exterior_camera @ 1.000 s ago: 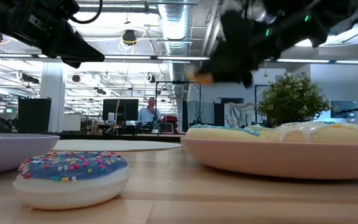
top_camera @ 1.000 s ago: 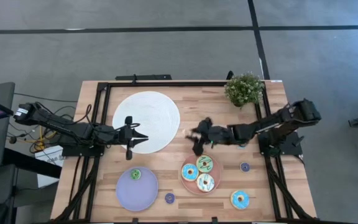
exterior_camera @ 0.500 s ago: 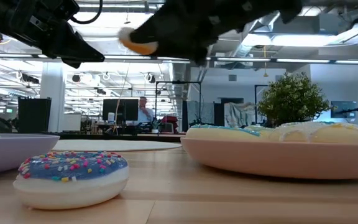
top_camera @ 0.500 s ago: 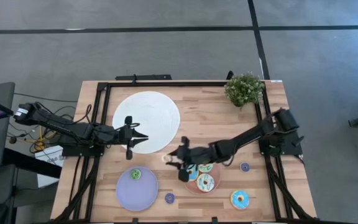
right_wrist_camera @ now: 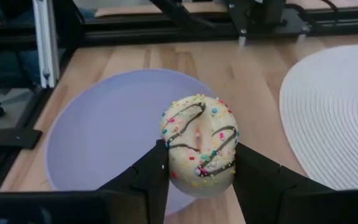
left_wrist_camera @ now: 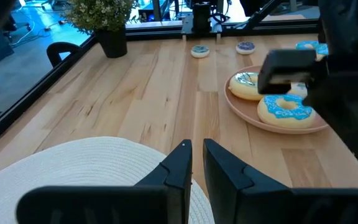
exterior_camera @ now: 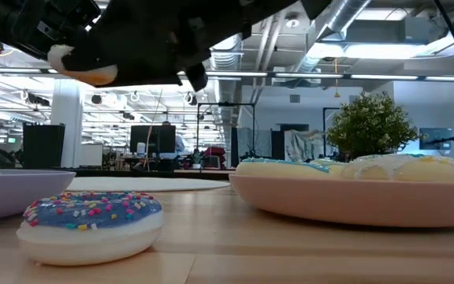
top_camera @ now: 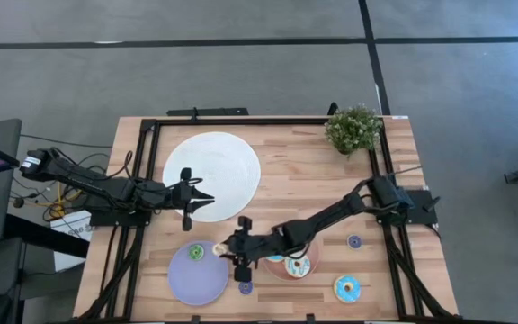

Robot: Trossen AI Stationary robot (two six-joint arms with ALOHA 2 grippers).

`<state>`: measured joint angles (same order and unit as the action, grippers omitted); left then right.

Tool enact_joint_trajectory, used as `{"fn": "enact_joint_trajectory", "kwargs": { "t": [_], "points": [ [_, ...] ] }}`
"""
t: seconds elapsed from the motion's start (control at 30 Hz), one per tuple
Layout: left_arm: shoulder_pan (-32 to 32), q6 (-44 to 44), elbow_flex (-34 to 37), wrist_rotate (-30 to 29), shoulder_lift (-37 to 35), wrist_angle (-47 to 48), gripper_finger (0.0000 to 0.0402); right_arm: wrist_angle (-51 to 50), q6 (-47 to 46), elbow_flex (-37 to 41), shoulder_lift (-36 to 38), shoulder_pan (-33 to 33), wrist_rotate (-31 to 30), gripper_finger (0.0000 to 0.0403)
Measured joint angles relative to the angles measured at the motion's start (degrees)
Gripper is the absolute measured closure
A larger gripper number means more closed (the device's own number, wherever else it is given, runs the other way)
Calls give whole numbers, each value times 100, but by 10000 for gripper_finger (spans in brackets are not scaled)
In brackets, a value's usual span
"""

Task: Pick & Place donuts
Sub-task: Put the small white donut on the purple plate

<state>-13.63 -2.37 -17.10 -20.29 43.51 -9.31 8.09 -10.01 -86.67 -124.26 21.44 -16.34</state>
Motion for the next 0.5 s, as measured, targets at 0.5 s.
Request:
{"fn": "enact_joint_trajectory", "kwargs": {
  "t": [0.5],
  "points": [
    [1,0,0,0,2,141,371,-119,-395,-186,-461,27,146,254]
  ]
}}
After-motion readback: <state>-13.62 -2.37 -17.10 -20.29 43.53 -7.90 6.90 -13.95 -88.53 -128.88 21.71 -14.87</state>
